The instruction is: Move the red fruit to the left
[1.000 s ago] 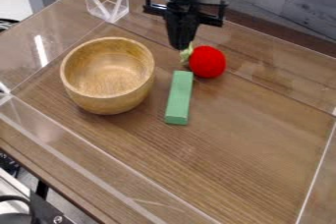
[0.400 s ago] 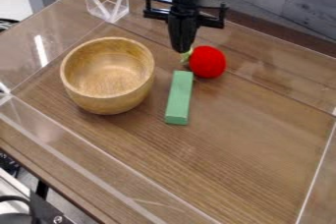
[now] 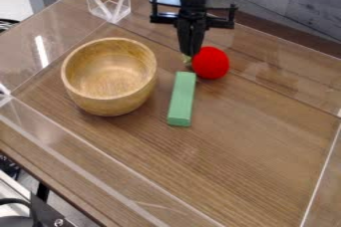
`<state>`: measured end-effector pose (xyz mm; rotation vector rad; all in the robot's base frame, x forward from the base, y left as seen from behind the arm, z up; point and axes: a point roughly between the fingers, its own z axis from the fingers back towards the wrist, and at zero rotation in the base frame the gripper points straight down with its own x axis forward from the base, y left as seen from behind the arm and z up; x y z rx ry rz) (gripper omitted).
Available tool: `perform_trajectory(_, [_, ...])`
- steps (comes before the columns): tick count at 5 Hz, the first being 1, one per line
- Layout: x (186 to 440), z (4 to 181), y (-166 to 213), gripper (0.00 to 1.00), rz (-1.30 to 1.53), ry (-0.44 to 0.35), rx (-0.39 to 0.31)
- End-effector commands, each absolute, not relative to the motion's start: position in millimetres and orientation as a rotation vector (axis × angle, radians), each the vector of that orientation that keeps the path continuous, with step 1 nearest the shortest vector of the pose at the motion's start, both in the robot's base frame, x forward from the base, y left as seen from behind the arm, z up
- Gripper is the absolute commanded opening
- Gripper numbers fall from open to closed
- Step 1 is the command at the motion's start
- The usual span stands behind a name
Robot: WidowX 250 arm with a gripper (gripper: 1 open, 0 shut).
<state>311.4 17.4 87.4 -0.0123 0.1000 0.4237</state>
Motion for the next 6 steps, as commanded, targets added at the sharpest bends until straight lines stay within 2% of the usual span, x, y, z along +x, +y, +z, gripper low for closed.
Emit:
perform_trajectory(1, [331.2,99.2,15.5,0.00,0.419,0.040,-0.010])
perform_trajectory(2, [340.2,97.9,15.4,1.00,0.419,0.041,-0.003])
perform_trajectory(3, [344.2,96.2,20.8,1.00,0.468,0.042,-0.001])
perform_trajectory(4, [347.1,104.6,27.5,0.00,0.518,0.036,-0.021])
perform_trajectory(5, [345.6,117.7,31.8,0.00,0.560,0.028,-0.049])
perform_trajectory(6, [347.2,113.9,33.8,1.00,0.610,0.028,-0.044])
